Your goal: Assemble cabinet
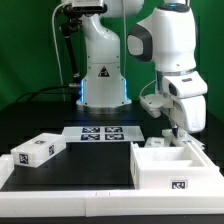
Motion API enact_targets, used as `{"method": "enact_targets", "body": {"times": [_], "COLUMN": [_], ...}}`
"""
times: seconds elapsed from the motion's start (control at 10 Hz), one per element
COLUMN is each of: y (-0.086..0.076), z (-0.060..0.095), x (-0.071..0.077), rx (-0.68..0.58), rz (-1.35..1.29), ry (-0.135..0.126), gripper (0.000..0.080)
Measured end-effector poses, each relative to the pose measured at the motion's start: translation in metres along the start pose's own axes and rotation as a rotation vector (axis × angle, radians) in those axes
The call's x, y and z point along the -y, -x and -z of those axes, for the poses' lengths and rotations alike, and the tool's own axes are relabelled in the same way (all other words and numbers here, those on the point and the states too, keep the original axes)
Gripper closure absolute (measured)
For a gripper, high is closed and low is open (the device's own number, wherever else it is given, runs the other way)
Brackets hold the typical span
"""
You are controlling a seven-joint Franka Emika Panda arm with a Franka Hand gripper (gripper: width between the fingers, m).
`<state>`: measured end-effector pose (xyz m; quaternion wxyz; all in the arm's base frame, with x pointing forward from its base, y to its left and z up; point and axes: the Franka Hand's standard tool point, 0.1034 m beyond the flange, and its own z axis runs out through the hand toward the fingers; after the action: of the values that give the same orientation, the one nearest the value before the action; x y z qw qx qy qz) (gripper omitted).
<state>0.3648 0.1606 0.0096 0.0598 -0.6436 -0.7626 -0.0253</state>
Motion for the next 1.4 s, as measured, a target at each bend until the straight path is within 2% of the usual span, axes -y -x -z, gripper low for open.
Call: {"method": "enact_targets", "body": {"times": [0.3, 0.4, 0.7, 0.9, 1.1, 1.4], "y": [0.001, 0.006, 0.015, 0.021, 0.029, 0.030], "z": [0.000, 0.003, 0.024, 0.037, 0.048, 0.046], "x": [0.000, 0.003, 0.000, -0.002, -0.018, -0.016], "rx": [0.000, 0.004, 0.032, 0.063, 0.073, 0.072], "rz": [-0.010, -0.058, -0.161, -0.236, -0.249, -0.253], "ry": [0.000, 0.000, 0.029, 0.017, 0.024, 0.022], "gripper": [0.0731, 0.0731, 0.0731, 0.0731, 0.0729, 0.0729]}}
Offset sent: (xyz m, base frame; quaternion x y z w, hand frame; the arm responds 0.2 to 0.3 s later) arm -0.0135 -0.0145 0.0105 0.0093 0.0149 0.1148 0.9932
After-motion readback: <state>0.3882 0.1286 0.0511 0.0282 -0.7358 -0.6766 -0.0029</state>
